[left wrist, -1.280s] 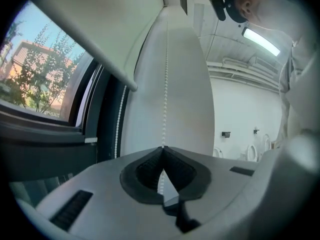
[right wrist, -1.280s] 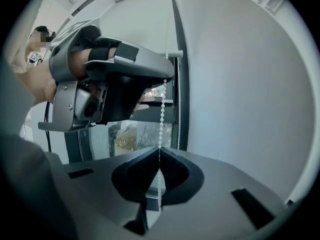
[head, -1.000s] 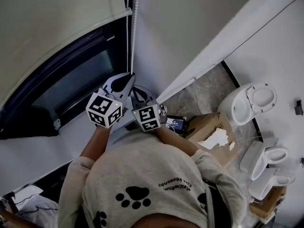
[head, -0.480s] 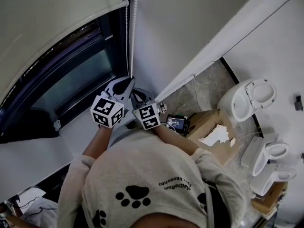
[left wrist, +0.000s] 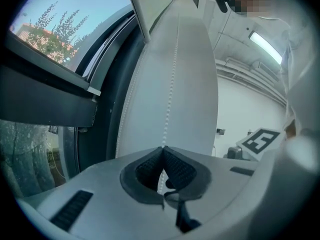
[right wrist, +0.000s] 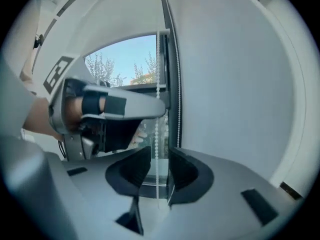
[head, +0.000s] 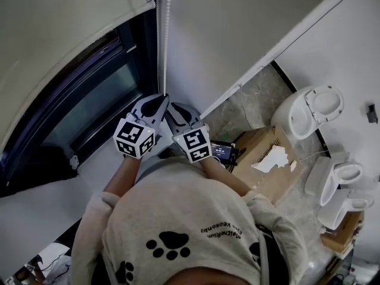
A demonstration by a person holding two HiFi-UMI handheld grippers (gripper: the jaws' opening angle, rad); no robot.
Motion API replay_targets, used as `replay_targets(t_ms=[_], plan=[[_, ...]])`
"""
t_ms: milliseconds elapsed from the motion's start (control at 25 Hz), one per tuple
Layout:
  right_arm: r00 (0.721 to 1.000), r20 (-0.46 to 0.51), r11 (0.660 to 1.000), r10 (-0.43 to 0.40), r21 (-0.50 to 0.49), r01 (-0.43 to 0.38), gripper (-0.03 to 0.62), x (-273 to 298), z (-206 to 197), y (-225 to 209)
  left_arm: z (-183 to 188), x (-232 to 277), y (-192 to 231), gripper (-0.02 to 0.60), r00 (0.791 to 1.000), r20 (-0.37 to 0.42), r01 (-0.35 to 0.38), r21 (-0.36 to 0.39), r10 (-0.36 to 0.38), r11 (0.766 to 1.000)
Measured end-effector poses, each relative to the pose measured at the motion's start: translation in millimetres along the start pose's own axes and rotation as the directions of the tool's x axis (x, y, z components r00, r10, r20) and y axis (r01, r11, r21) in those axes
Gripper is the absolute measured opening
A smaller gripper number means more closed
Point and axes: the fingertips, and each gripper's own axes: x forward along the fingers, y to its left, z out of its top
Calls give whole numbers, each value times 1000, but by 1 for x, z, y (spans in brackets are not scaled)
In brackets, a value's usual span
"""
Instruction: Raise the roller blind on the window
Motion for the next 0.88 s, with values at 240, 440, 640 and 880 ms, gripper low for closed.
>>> replay_targets(t_ms=[240,440,640,880], plan=[[995,89,999,-43,-3,43,112,-26,51,-3,2,2,6,9,1000,-2,27,5,-27,1000],[982,184,999,-35,44,27,104,-35,99,-3,1,6,5,9,998,-1,61,13,-61,998],[964,265,999,-36,-2,38,101,-45,158,-1,0,4,-1,9,996,0,88,11,-88,996],[932,359,997,-42,-45,62,87,-54,228,-1,0,2,-4,9,993,3,116,9,-116,993]])
